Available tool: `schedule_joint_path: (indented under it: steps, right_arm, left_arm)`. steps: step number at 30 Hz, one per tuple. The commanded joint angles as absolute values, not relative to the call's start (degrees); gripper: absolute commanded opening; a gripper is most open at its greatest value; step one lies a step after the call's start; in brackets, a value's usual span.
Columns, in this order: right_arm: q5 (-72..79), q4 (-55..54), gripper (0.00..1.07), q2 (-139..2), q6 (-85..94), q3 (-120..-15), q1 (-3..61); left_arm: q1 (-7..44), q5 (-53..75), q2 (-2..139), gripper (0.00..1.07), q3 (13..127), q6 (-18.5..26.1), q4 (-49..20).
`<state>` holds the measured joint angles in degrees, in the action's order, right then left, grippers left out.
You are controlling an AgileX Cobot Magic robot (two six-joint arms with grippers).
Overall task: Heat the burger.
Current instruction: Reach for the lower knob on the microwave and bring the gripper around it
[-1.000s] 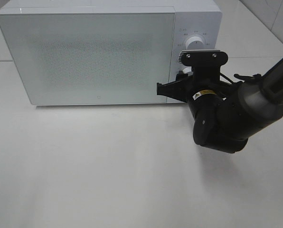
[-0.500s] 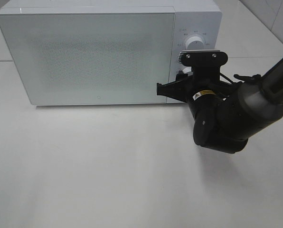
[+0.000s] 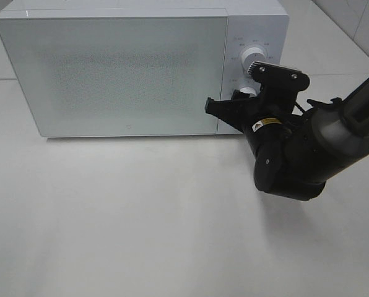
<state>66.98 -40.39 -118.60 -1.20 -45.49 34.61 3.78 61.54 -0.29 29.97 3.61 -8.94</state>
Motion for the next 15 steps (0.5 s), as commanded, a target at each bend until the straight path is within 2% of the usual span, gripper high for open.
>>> schedule_joint_path:
  steps: [1,15]
  right_arm:
    - [80.2,-34.2,0.00,-118.5,-14.3,-47.0,34.1]
    - [80.2,-34.5,0.00,-118.5,-62.6,-47.0,34.1]
  left_arm:
    - [3.6,60.9,-1.3,1.00,29.8,3.5,-9.4]
    - [3.6,60.9,-1.3,1.00,29.8,3.5,-9.4]
